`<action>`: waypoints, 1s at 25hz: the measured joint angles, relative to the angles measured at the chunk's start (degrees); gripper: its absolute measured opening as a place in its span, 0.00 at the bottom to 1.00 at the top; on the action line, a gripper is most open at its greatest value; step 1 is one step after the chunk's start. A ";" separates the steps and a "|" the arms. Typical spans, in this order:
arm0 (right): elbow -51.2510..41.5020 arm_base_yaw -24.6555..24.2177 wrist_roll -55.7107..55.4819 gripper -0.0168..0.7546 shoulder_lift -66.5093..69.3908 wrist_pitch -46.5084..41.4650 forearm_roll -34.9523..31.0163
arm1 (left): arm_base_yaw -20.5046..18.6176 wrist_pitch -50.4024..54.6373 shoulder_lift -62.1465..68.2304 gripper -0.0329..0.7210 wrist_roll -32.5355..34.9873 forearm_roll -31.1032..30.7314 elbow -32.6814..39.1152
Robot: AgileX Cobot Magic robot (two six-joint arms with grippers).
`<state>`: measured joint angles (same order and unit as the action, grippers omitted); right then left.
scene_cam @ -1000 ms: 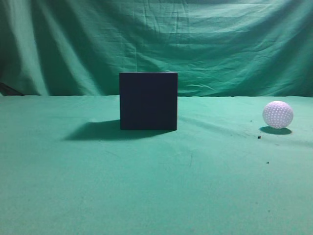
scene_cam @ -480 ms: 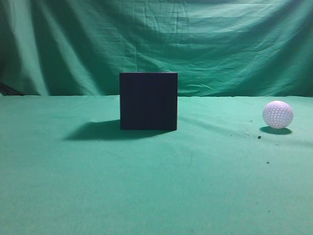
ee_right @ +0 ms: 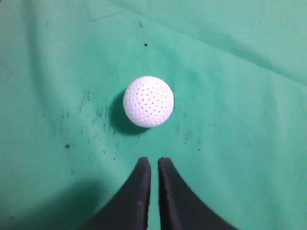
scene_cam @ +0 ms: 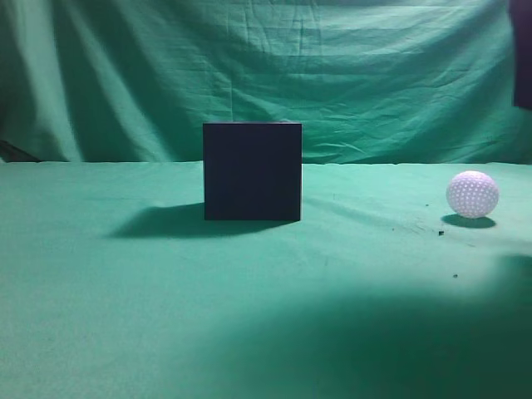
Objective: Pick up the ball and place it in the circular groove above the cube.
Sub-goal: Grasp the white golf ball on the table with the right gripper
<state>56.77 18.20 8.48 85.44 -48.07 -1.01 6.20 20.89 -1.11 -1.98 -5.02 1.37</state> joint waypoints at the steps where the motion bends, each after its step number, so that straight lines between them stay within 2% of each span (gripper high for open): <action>1: 1.39 0.12 -1.20 0.02 1.68 -0.13 0.27 | 0.00 0.00 0.00 0.04 0.00 0.00 0.00; 2: 2.61 0.24 -1.95 0.02 3.07 -0.13 0.27 | 0.00 0.00 0.00 0.04 0.00 0.00 0.00; 4: 4.44 0.24 -2.87 0.15 6.22 -0.24 0.27 | 0.00 0.00 0.00 0.04 0.00 0.00 0.00; 11: 7.34 0.47 -3.93 0.69 13.56 2.18 0.27 | 0.00 0.00 0.00 0.04 0.00 0.00 0.00; 13: 7.48 0.47 -4.04 0.78 14.94 3.35 0.17 | 0.00 0.00 0.00 0.04 0.00 0.00 0.00; 21: 7.61 0.47 -4.07 0.77 19.53 7.06 -0.05 | 0.00 0.00 0.00 0.04 0.00 0.00 0.00; 25: 7.61 0.47 -4.44 0.58 20.47 7.77 -0.68 | 0.00 0.00 0.00 0.04 0.00 0.00 0.00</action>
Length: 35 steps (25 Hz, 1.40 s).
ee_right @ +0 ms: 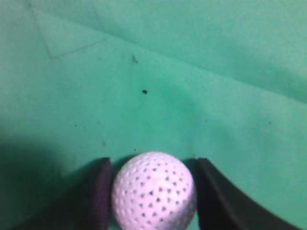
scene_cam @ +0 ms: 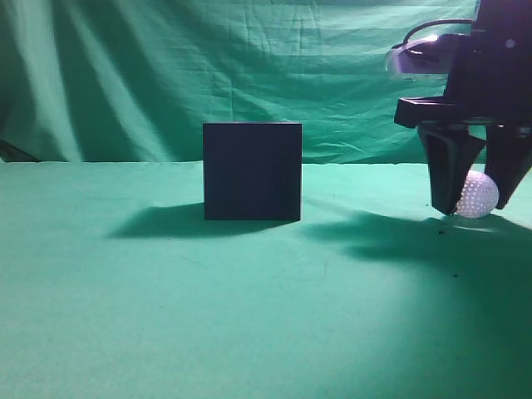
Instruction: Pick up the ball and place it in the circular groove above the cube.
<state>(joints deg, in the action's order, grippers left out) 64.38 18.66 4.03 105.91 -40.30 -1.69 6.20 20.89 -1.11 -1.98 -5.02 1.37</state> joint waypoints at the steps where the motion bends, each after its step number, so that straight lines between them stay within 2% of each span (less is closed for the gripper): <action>1: 0.00 0.00 -0.09 0.52 0.20 0.11 -0.26 | 0.00 0.00 0.00 0.04 0.00 0.00 0.00; 2: 0.10 0.00 -0.35 0.45 0.23 0.11 -0.38 | 0.00 0.00 0.00 0.04 0.00 0.00 0.00; 3: 0.15 0.00 -0.60 0.42 0.23 0.11 -0.51 | 0.00 0.00 0.00 0.04 0.00 0.00 0.00; 7: 2.92 0.04 -1.83 0.43 0.48 -4.08 -1.20 | 0.00 0.00 0.00 0.04 0.00 0.00 0.00; 12: 10.77 0.41 -1.59 0.43 -1.75 -10.02 -4.33 | 0.00 0.00 0.00 0.04 0.00 0.00 0.00; 16: 16.90 4.23 -0.65 0.43 -4.18 -11.02 -5.69 | 0.00 0.00 0.00 0.04 0.00 0.00 0.00; 21: 21.42 12.62 0.37 0.43 -3.07 -12.10 -6.54 | 0.00 0.00 0.00 0.04 0.00 0.00 0.00; 24: 23.95 15.73 0.81 0.43 -0.42 -12.86 -6.82 | 0.00 0.00 0.00 0.04 0.00 0.00 0.00; 35: 29.28 17.15 1.73 0.43 7.50 -12.54 -6.72 | 0.00 0.00 0.00 0.04 0.00 0.00 0.00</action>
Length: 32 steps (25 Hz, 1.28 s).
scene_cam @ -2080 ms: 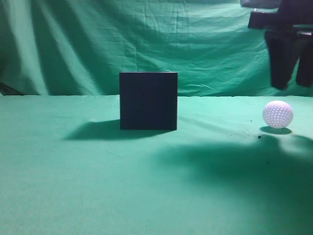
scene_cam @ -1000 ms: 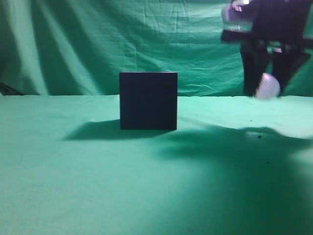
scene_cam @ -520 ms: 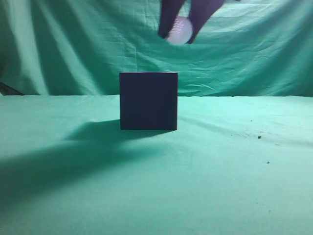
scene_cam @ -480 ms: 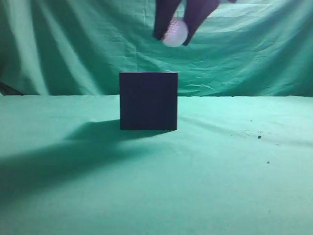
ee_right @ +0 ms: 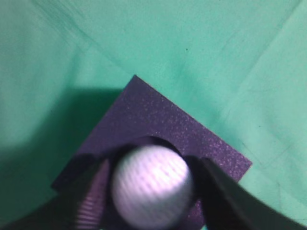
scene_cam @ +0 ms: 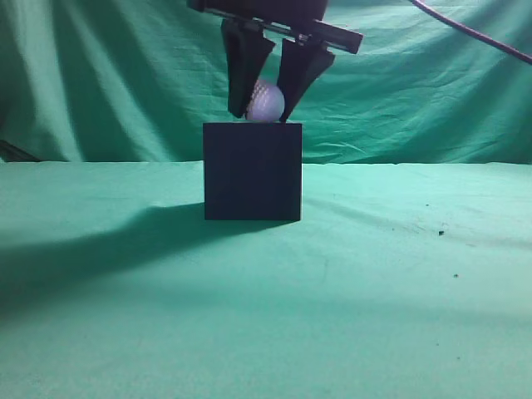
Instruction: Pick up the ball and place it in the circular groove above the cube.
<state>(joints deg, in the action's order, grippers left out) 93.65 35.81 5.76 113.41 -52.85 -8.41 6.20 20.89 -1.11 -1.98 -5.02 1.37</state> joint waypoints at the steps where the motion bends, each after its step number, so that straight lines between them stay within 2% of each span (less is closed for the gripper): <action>1: 0.00 0.00 0.56 0.49 0.24 0.12 0.00 | 0.00 0.00 0.00 0.04 0.00 0.00 0.00; 6: 0.09 0.00 3.49 0.82 0.24 0.01 0.00 | 0.00 0.00 0.00 0.04 0.00 0.00 0.00; 7: 0.09 0.00 3.59 0.85 0.24 -0.19 0.00 | 0.00 0.00 0.00 0.04 0.00 0.00 0.00; 10: 0.80 0.00 3.48 0.83 -0.42 -2.24 0.09 | 0.00 0.00 0.00 0.04 0.00 0.00 0.00; 12: 2.91 0.00 2.48 0.65 -1.29 -5.49 0.75 | 0.00 0.00 0.00 0.04 0.00 0.00 0.00; 16: 10.15 0.00 0.44 0.17 -3.32 -15.56 3.40 | 0.00 0.00 0.00 0.04 0.00 0.00 0.00; 19: 12.72 0.00 -1.38 0.02 -6.43 -17.49 5.61 | 0.00 0.00 0.00 0.04 0.00 0.00 0.00; 26: 12.35 0.00 -5.85 0.02 -18.73 -18.81 5.88 | 0.00 0.00 0.00 0.04 0.00 0.00 0.00; 29: 8.18 0.00 -8.08 0.02 -25.33 -19.04 5.88 | 0.00 0.00 0.00 0.04 0.00 0.00 0.00; 32: 0.20 0.00 -8.77 0.02 -32.62 -19.03 5.91 | 0.00 0.00 0.00 0.04 0.00 0.00 0.00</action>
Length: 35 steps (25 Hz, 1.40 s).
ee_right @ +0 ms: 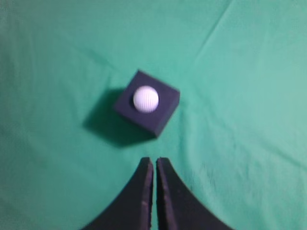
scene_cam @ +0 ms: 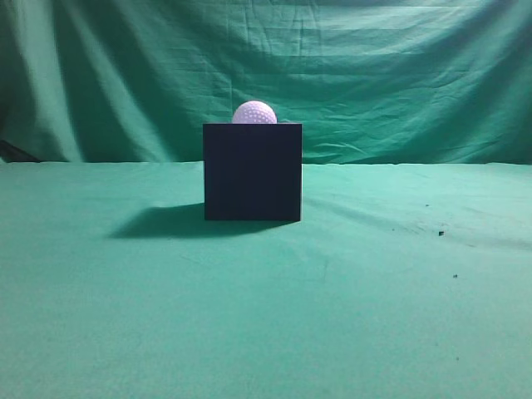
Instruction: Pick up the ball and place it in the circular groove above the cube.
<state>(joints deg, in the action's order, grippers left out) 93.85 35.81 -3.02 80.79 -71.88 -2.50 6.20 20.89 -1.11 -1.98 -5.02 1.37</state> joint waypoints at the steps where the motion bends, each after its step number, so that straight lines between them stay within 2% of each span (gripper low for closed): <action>1: -2.60 0.00 -0.11 0.02 -2.60 -0.23 0.00 | 0.00 0.00 0.00 0.04 0.00 0.00 0.00; 7: -20.60 0.00 -0.96 0.02 -17.06 -0.17 0.00 | 0.00 0.00 0.00 0.04 0.00 0.00 0.00; 14: -37.33 0.00 -1.10 0.02 -35.30 7.42 -1.25 | 0.00 0.00 0.00 0.04 0.00 0.00 0.00; 18: -43.11 0.00 -1.62 0.02 -45.30 11.40 -1.74 | 0.00 0.00 0.00 0.04 0.00 0.00 0.00; 25: -46.65 0.00 0.60 0.02 -55.31 10.86 -2.09 | 0.00 0.00 0.00 0.04 0.00 0.00 0.00; 32: -56.32 0.00 0.94 0.02 -61.75 22.70 5.22 | 0.00 0.00 0.00 0.04 0.00 0.00 0.00; 35: -63.03 -2.74 0.94 0.02 -65.47 30.59 6.36 | 0.00 0.00 0.00 0.04 0.00 0.00 0.00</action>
<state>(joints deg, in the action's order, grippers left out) 30.82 33.08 -2.08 15.32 -41.29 3.87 6.20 20.89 -1.11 -1.98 -5.02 1.37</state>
